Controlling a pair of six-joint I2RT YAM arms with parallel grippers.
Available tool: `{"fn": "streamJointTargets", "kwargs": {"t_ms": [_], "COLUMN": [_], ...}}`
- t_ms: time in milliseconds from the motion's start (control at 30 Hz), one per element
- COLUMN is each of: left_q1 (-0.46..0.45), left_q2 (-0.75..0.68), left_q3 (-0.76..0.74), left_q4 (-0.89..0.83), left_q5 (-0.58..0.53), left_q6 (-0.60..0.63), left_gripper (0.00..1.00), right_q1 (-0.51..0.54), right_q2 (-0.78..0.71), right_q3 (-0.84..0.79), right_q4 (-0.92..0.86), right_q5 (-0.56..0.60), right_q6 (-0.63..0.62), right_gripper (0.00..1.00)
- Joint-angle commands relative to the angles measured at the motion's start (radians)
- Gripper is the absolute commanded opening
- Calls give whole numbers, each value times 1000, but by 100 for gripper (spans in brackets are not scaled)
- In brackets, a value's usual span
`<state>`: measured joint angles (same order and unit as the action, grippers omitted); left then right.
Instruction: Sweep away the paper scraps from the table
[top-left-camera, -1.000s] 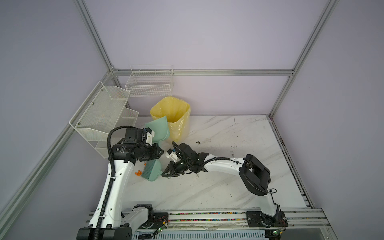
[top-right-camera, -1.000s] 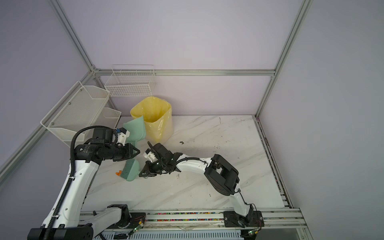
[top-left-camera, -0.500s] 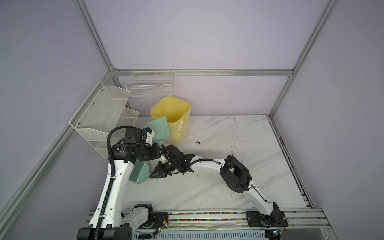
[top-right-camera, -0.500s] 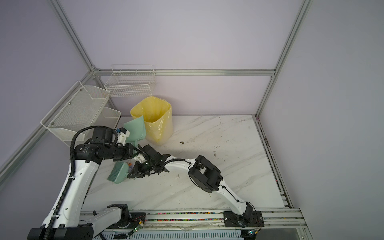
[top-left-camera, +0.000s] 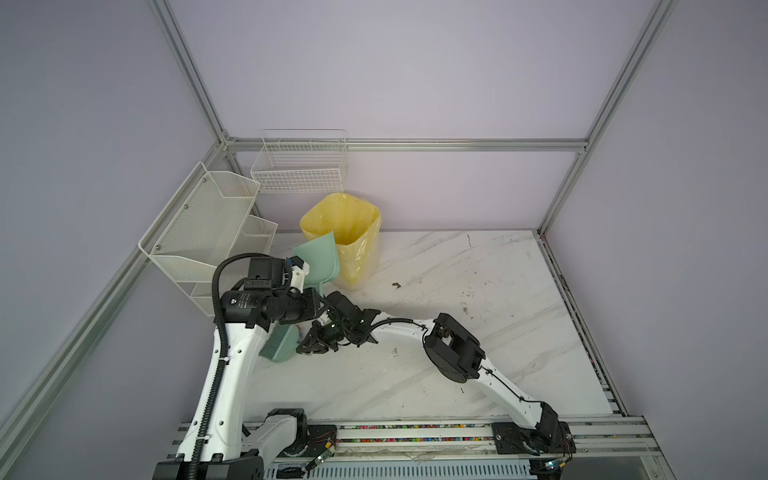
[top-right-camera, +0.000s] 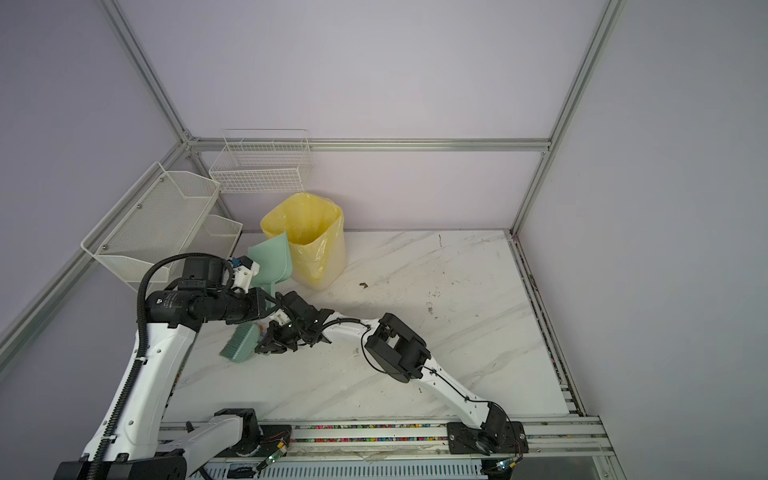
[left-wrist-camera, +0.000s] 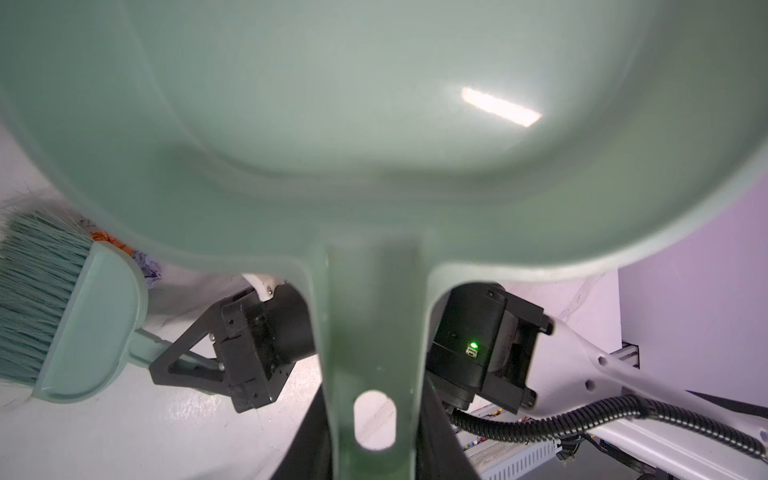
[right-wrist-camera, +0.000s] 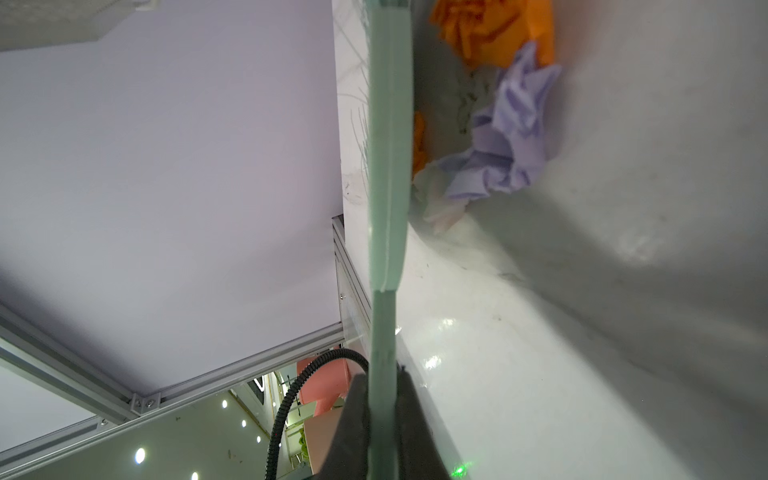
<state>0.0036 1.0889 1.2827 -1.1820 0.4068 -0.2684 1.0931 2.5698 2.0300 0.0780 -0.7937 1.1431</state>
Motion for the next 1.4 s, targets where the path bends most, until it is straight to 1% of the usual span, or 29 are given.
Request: {"fn": "streamJointTargets", "kwargs": {"t_ms": [0,233,433,533,633,767,867,967,1033,1067,1133,1267,1367], "left_q1": [-4,-2,-4,-12,-53,-160,-230,-299,-353,-381,-429,-485,-546], "left_q2": [-5,-12,-21,-17,-13,-21,-21,-11,-5,-1,8,14,10], "left_q3": [58,28,-1,-13,-18,-47,-83,-100,-97,-89,-82,-103,-137], "left_q4": [39,48,48,48,63,101,128,130,120,112,110,110,114], "left_q5": [45,54,82,63,50,-28,-69,-131,-202,-239,-270,-320,-362], "left_q6": [5,8,3,-16,-50,-112,-157,-190,-221,-238,-264,-309,-345], "left_gripper": [0,0,0,0,0,0,0,0,0,0,0,0,0], "right_q1": [-5,-66,-149,-203,-259,-332,-375,-404,-416,-425,-449,-489,-526], "right_q2": [-56,-246,-467,-589,-724,-901,-1021,-1121,-1171,-1186,-1205,-1247,-1238], "right_q3": [-75,-385,-701,-875,-1029,-1160,-1211,-1219,-1203,-1191,-1183,-1148,-1093], "right_q4": [-51,-26,-17,-14,-23,-105,-154,-171,-179,-183,-177,-224,-302], "right_q5": [36,113,135,139,142,138,132,104,94,80,38,35,51], "right_q6": [13,-7,-56,-69,-91,-135,-161,-187,-205,-210,-206,-242,-311], "right_gripper": [0,0,0,0,0,0,0,0,0,0,0,0,0]}}
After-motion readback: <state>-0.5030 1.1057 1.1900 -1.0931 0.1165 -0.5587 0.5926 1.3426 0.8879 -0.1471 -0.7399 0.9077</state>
